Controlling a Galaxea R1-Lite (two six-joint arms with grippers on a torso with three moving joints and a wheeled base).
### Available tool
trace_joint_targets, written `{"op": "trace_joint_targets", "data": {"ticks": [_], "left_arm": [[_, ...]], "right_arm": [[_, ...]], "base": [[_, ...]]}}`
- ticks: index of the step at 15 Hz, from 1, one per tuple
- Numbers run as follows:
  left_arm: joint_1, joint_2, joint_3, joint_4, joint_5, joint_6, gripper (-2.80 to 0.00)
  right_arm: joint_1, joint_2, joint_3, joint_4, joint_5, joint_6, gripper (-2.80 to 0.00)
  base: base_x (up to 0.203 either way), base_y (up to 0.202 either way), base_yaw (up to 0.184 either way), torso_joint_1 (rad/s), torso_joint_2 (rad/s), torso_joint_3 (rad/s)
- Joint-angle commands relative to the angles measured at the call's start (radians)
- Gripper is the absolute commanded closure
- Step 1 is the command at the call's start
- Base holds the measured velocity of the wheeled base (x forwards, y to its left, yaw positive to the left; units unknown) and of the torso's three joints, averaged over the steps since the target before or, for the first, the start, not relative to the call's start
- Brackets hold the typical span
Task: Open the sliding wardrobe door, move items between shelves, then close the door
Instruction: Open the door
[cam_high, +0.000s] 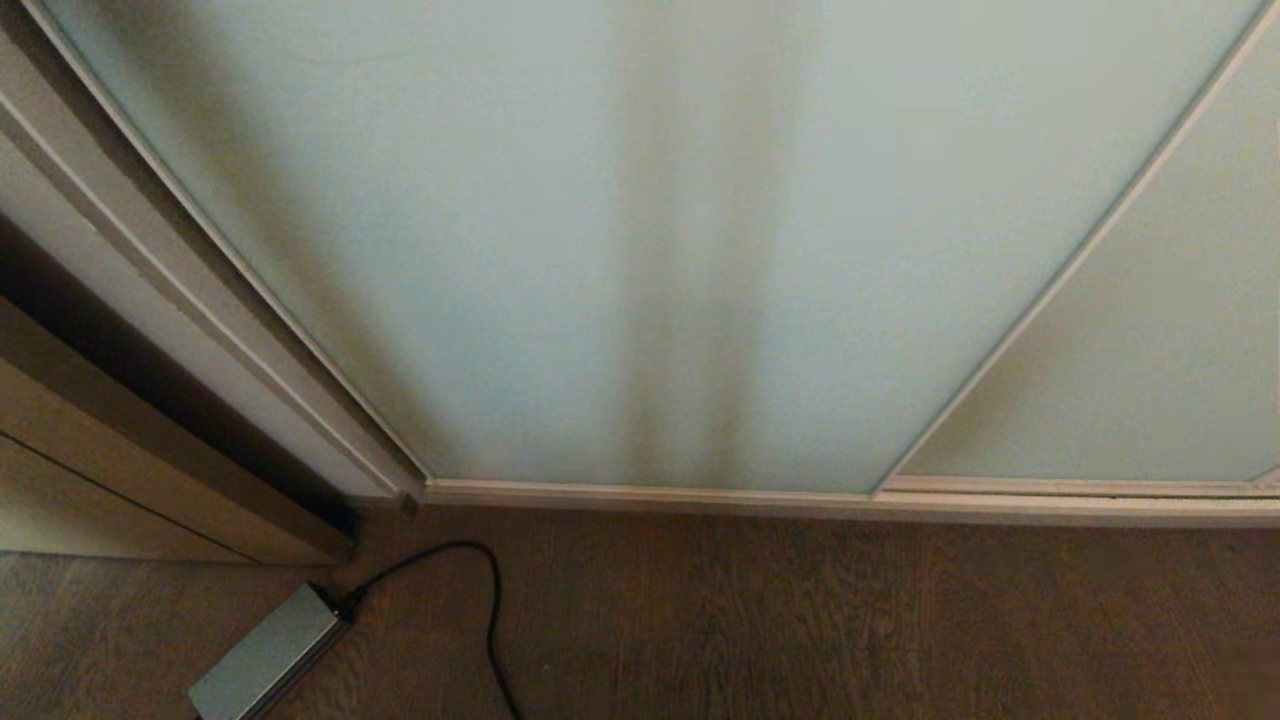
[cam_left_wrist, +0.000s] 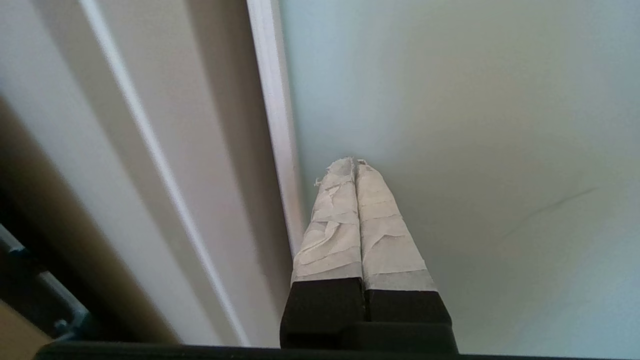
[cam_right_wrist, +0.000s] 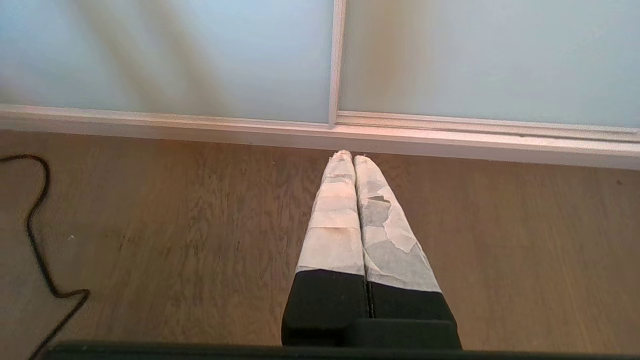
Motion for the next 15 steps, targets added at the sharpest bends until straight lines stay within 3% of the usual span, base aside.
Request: {"op": "trace_joint_targets", "data": {"ticks": [1, 3, 7, 10, 15], "left_arm": [[-0.033, -0.045, 0.009, 0.001, 0.007, -0.001, 0.0], [-0.078, -0.104, 0.031, 0.005, 0.013, 0.001, 0.0], [-0.084, -0.204, 0.027, 0.055, 0.038, 0.009, 0.0], [-0.083, -0.207, 0.011, 0.044, 0.165, 0.053, 0.0], [-0.049, -0.146, 0.011, 0.041, 0.227, 0.061, 0.0]], "right_arm": [[-0.001, 0.0, 0.0, 0.0, 0.0, 0.0, 0.0], [-0.001, 0.0, 0.002, 0.0, 0.0, 0.0, 0.0], [-0.001, 0.0, 0.0, 0.0, 0.0, 0.0, 0.0], [-0.001, 0.0, 0.001, 0.0, 0.0, 0.0, 0.0], [-0.001, 0.0, 0.001, 0.0, 0.0, 0.0, 0.0]], "base": [[0.0, 0.0, 0.0, 0.0, 0.0, 0.0], [0.0, 0.0, 0.0, 0.0, 0.0, 0.0], [0.0, 0.0, 0.0, 0.0, 0.0, 0.0], [0.0, 0.0, 0.0, 0.0, 0.0, 0.0], [0.0, 0.0, 0.0, 0.0, 0.0, 0.0]]}}
